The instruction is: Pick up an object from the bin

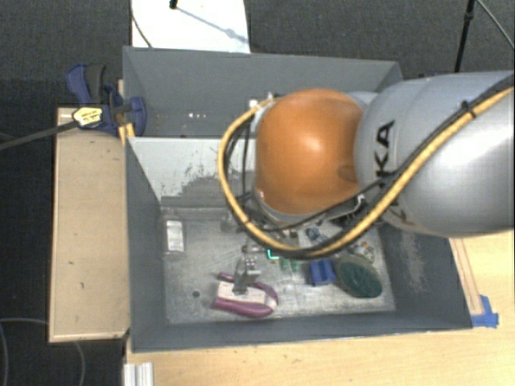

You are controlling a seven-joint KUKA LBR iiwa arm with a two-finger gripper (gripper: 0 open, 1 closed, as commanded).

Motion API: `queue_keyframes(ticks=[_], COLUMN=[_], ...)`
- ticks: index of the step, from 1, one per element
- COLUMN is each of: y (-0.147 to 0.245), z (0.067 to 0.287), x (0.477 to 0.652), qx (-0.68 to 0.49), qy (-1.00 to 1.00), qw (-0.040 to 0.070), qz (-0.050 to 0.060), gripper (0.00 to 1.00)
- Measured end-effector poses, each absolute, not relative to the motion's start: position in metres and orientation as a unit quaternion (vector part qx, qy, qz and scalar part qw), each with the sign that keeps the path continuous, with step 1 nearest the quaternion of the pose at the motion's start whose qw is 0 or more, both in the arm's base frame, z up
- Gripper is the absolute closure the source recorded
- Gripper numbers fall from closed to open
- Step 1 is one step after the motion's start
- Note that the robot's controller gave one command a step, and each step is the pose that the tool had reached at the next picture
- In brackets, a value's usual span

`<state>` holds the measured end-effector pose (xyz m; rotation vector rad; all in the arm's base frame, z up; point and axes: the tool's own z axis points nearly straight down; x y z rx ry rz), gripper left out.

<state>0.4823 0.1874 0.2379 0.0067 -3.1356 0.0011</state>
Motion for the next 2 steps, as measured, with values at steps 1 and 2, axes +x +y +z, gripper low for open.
queue_keyframes(ticks=[1,2], y=[0.124,0.14], z=[0.113,0.09], x=[0.515,0.498], qx=[0.148,0.174], qy=[-0.989,-0.985], qw=[0.002,-0.007], qz=[0.0,0.0], gripper=[0.0,0.0])
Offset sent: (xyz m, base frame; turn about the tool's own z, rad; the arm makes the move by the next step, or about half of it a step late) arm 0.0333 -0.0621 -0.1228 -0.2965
